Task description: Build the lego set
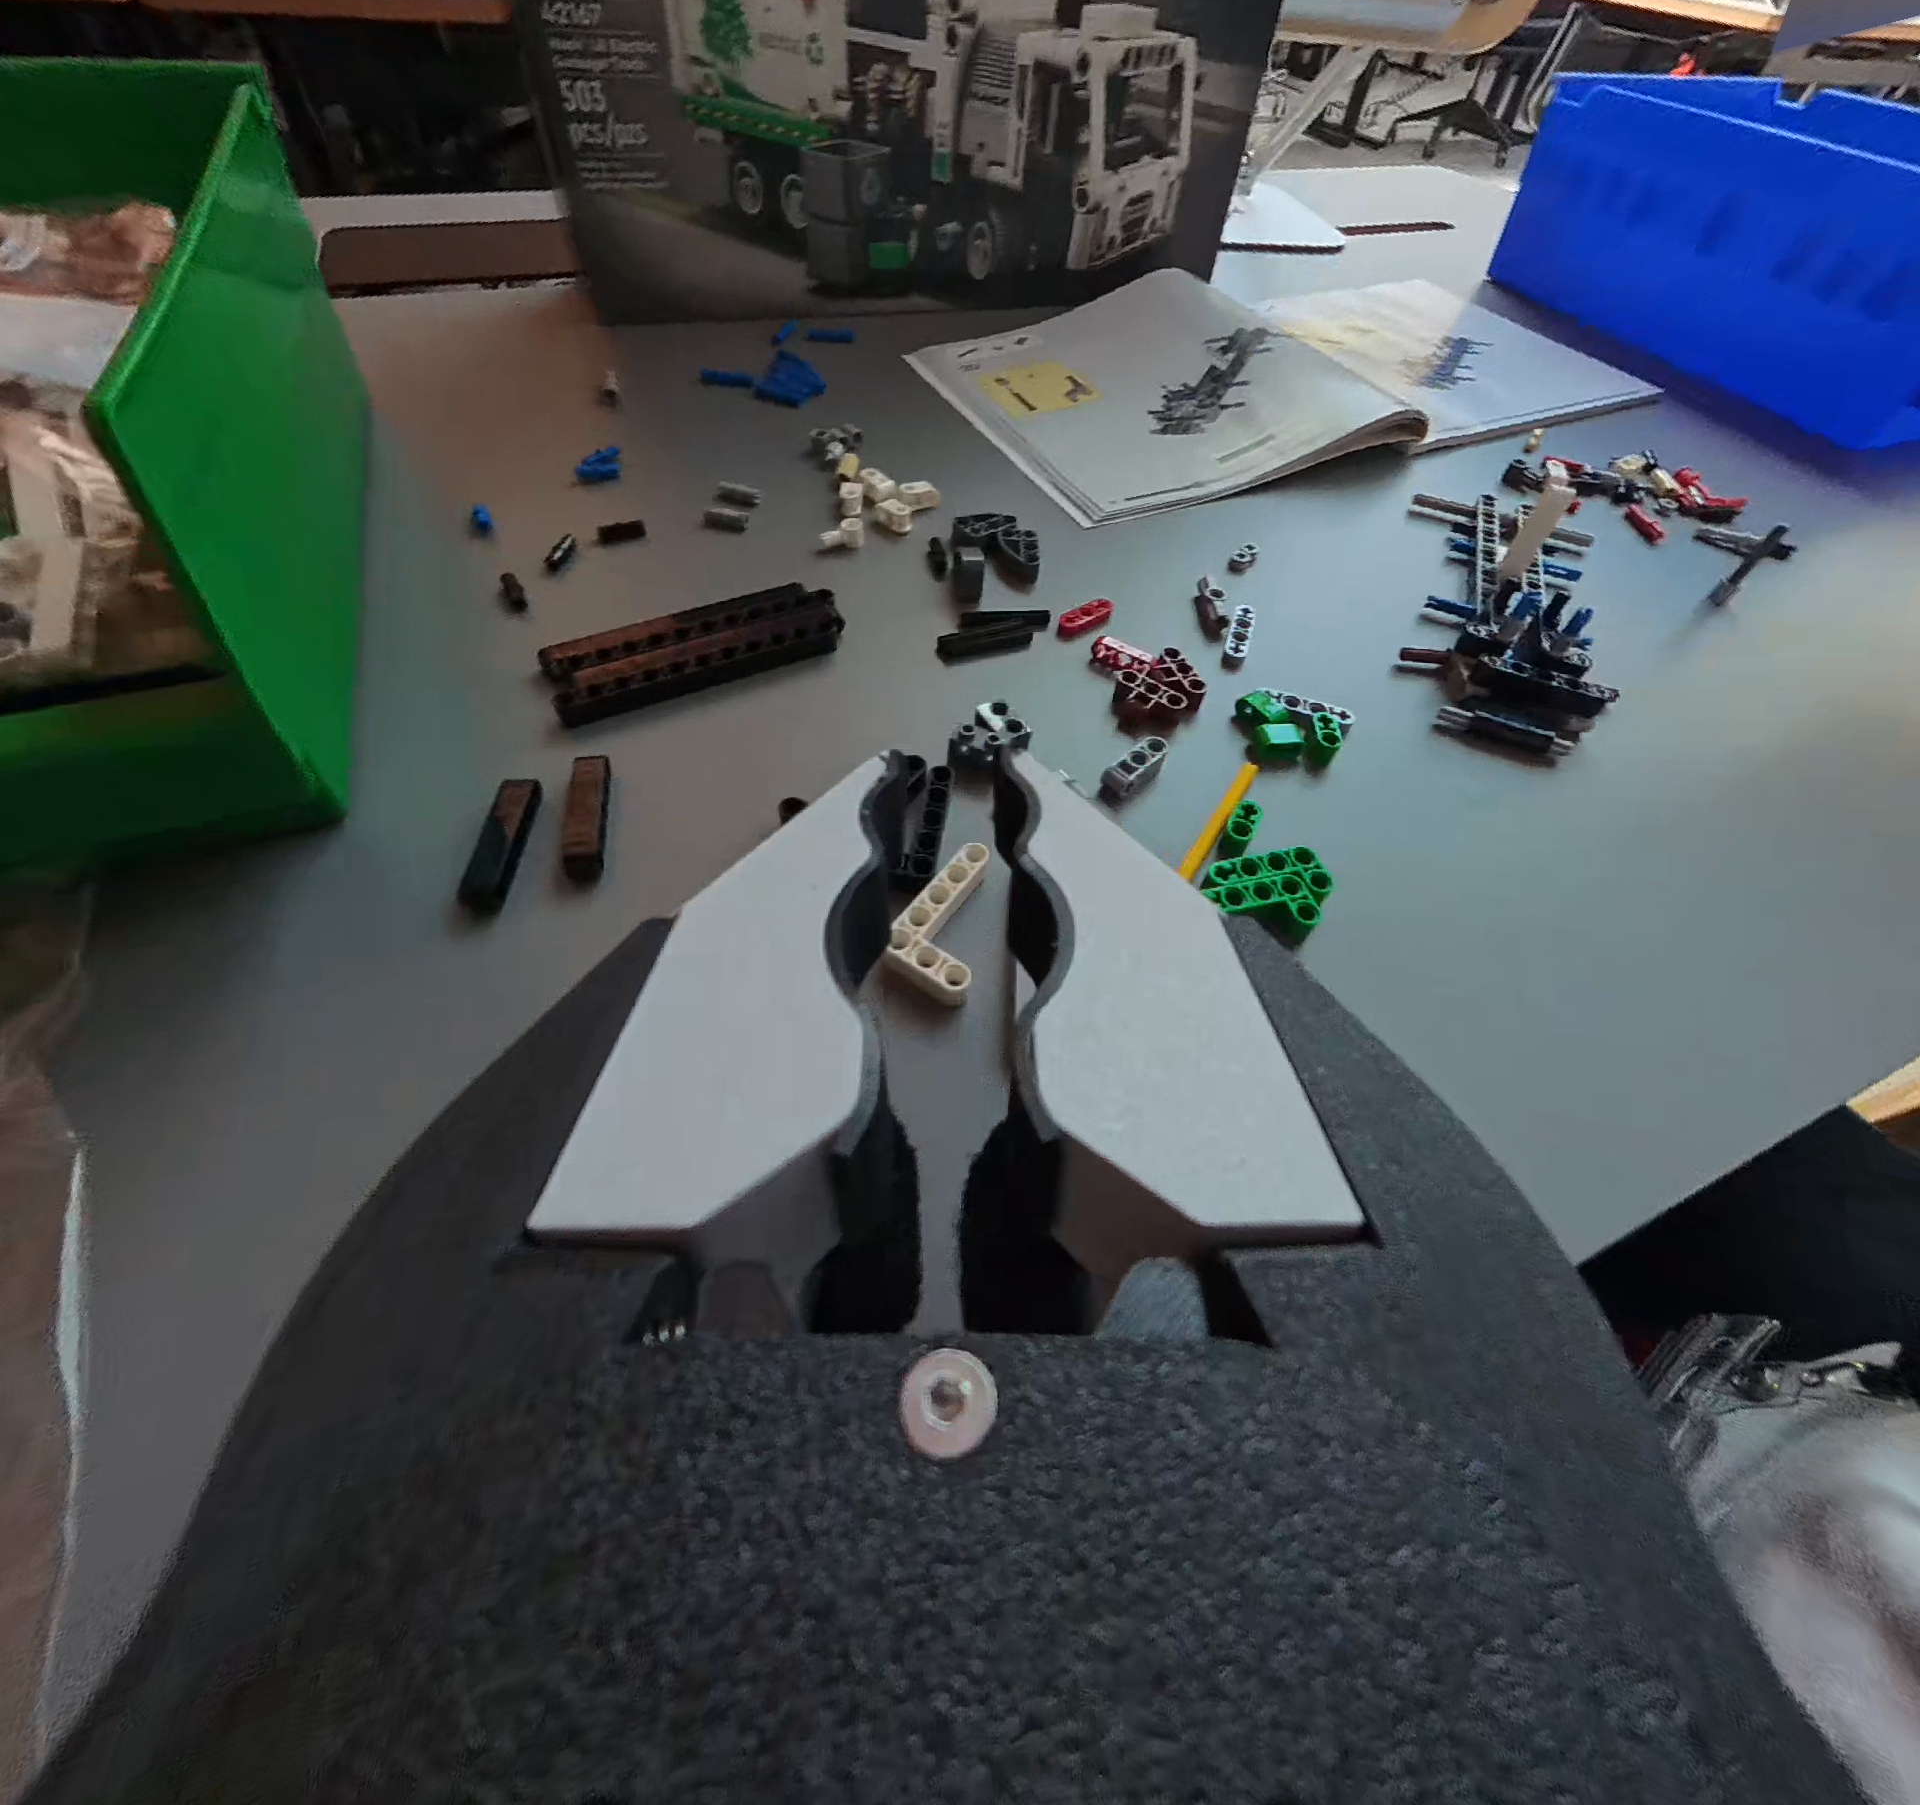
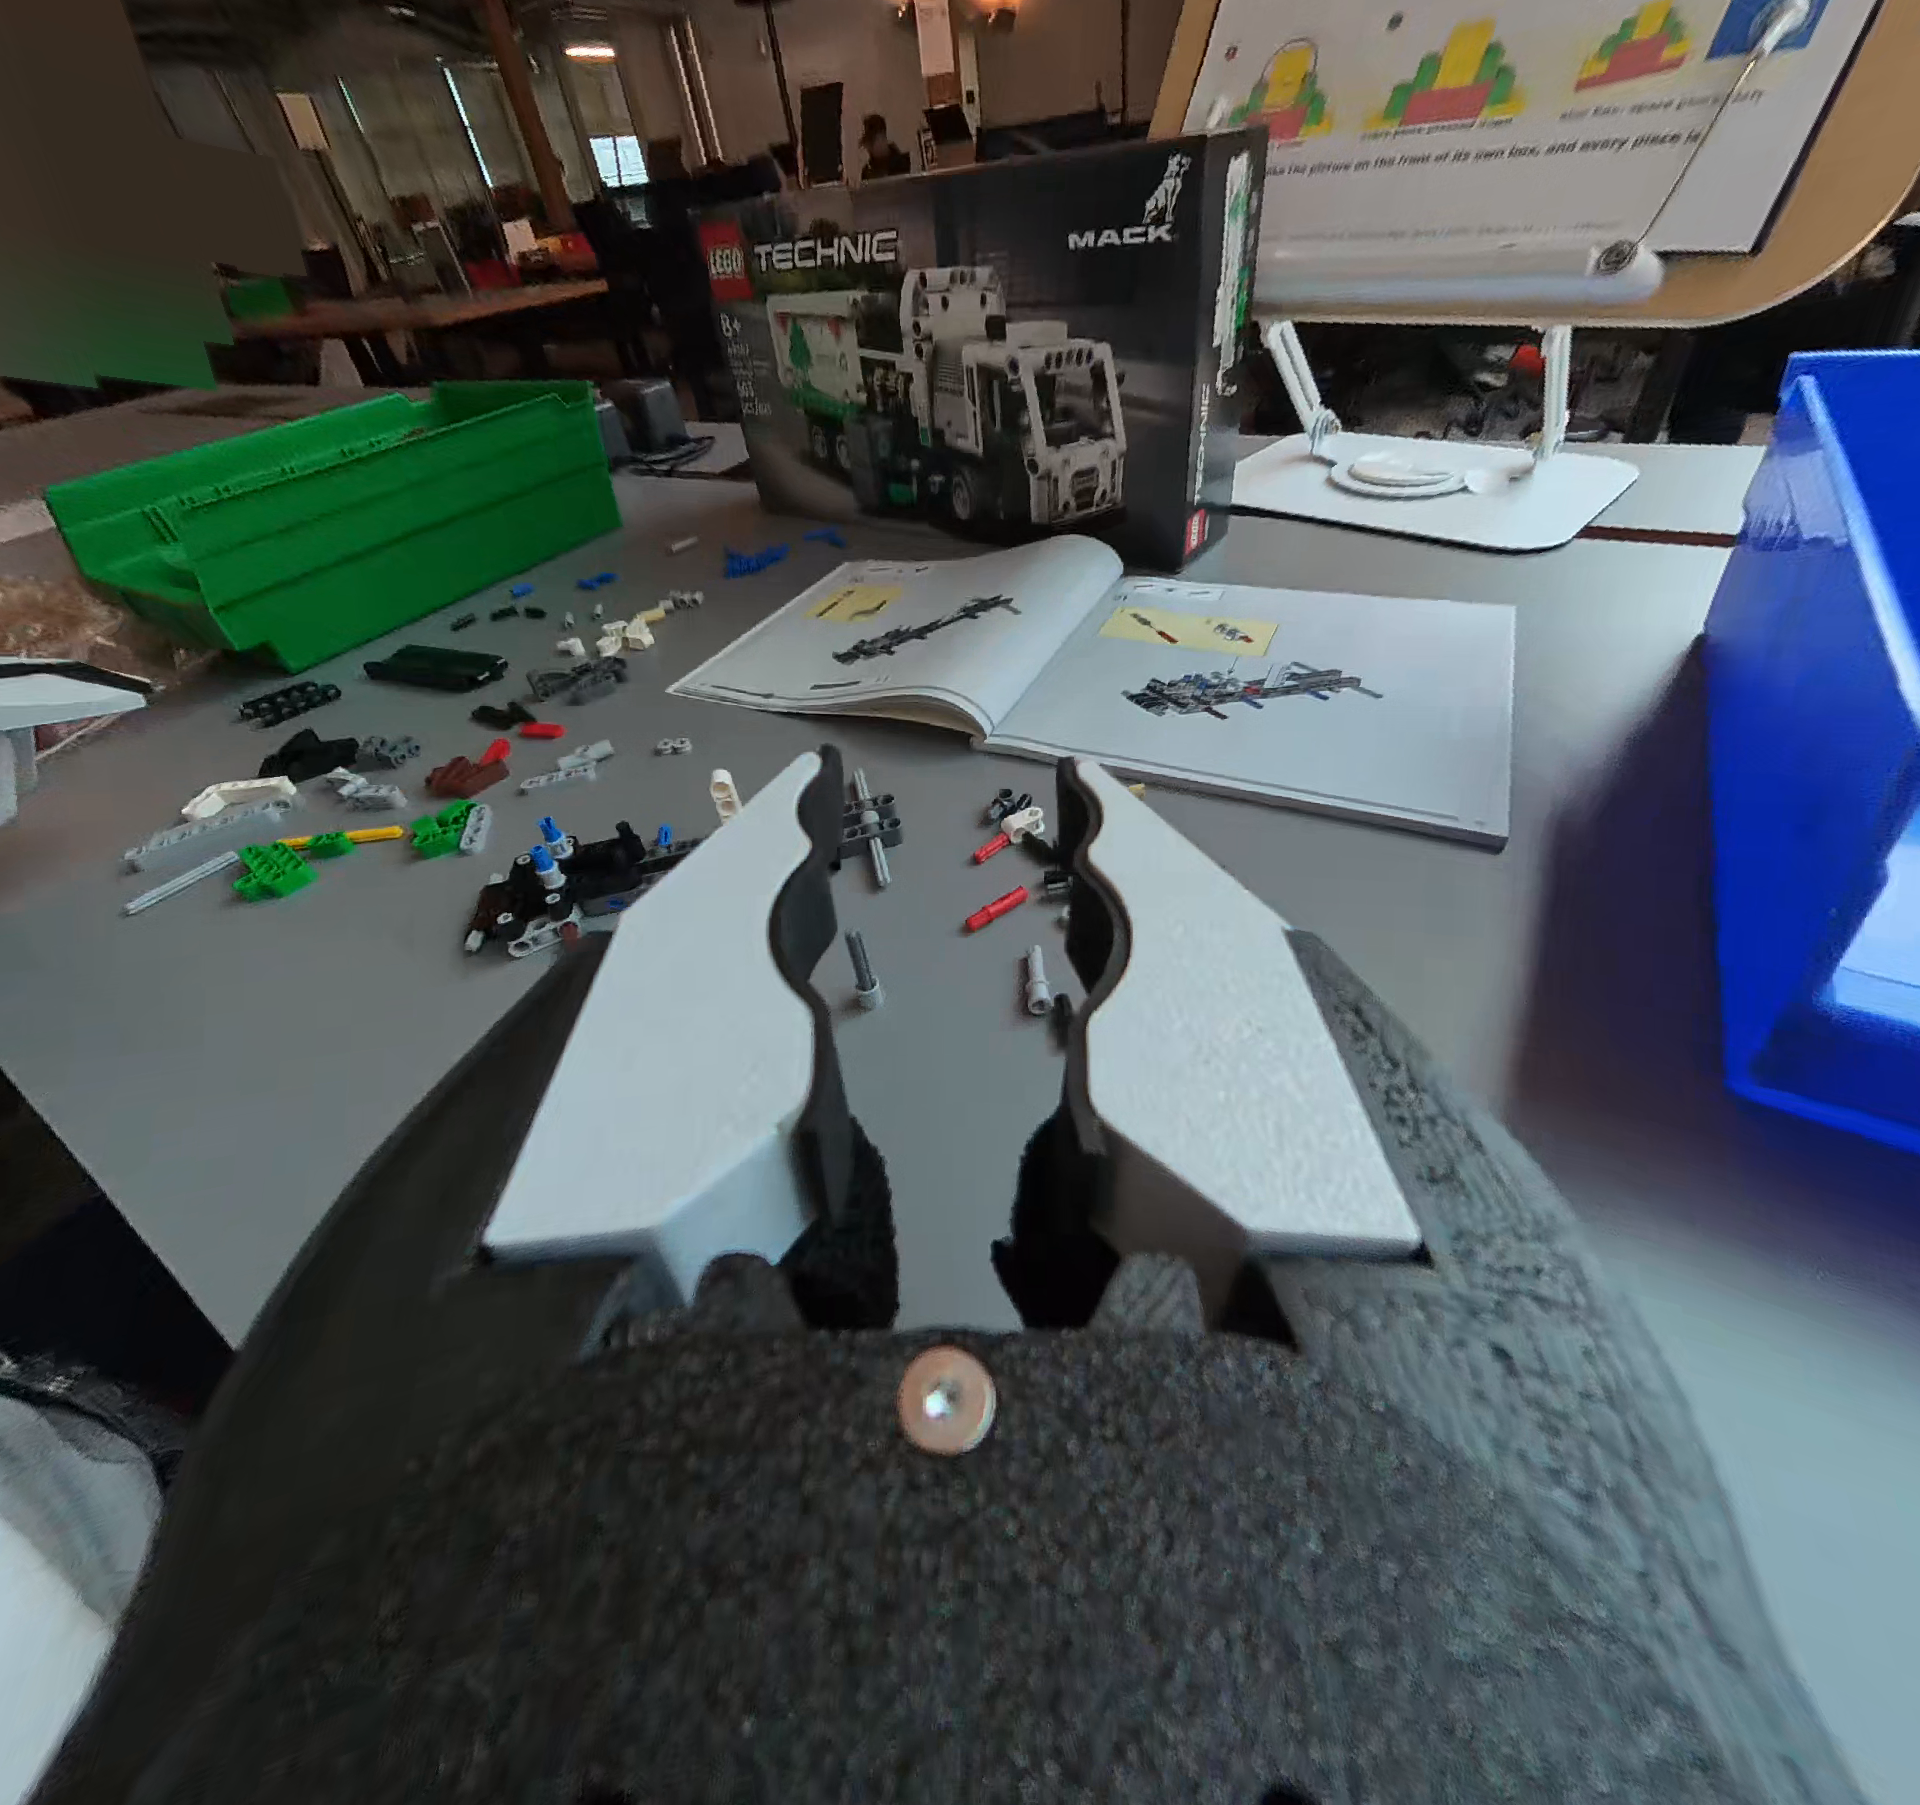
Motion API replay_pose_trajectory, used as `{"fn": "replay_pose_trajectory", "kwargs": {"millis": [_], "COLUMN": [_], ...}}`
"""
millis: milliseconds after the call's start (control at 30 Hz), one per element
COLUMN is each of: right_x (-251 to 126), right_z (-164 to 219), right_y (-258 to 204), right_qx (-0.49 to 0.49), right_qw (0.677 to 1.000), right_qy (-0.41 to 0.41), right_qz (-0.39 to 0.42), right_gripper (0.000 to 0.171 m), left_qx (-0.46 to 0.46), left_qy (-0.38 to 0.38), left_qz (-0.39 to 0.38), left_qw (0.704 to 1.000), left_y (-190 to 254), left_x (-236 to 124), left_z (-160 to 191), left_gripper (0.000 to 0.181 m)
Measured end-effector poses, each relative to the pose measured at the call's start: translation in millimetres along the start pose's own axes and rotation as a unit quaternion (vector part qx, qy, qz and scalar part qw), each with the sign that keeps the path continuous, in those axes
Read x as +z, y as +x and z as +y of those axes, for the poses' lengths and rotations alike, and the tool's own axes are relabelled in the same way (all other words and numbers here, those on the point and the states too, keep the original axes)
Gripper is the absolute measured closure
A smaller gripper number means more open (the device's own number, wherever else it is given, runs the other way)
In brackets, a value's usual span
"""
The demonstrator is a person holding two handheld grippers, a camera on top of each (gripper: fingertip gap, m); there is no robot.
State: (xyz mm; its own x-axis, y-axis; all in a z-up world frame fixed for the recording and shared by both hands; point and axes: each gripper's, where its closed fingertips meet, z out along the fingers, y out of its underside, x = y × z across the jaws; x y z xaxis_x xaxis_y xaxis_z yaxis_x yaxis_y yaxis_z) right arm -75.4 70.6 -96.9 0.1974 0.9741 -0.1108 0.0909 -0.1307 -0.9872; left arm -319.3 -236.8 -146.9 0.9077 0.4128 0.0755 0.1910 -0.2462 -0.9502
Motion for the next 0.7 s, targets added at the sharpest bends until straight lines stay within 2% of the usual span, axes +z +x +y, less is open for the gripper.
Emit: {"fn": "replay_pose_trajectory", "kwargs": {"millis": [67, 167, 267, 367, 533, 700], "right_x": [3.2, 17.2, 37.9, 65.4, 124.2, 176.7], "right_z": [0.6, 1.8, 5.6, -7.5, -33.4, -28.0], "right_y": [6.5, 13.8, 22.3, 22.9, 13.8, 12.8], "right_qx": [0.000, 0.012, 0.002, -0.028, -0.082, -0.079], "right_qw": [1.000, 0.999, 0.995, 0.993, 0.981, 0.963], "right_qy": [-0.008, -0.036, -0.089, -0.095, -0.115, -0.151], "right_qz": [-0.003, -0.021, -0.043, -0.068, -0.136, -0.207], "right_gripper": [0.136, 0.130, 0.139, 0.143, 0.142, 0.144], "left_qx": [-0.032, -0.064, -0.070, -0.047, 0.009, 0.051], "left_qy": [-0.008, -0.038, -0.069, -0.046, -0.017, 0.008], "left_qz": [-0.003, 0.002, 0.009, 0.017, 0.047, 0.077], "left_qw": [0.999, 0.997, 0.995, 0.998, 0.999, 0.996], "left_y": [-6.9, -11.7, -13.0, -15.7, -23.7, -33.1], "left_x": [2.0, 7.8, 13.9, 26.8, 70.1, 114.3], "left_z": [1.5, 7.9, 8.5, -18.8, -64.6, -91.7], "left_gripper": [0.165, 0.164, 0.163, 0.162, 0.162, 0.162]}}
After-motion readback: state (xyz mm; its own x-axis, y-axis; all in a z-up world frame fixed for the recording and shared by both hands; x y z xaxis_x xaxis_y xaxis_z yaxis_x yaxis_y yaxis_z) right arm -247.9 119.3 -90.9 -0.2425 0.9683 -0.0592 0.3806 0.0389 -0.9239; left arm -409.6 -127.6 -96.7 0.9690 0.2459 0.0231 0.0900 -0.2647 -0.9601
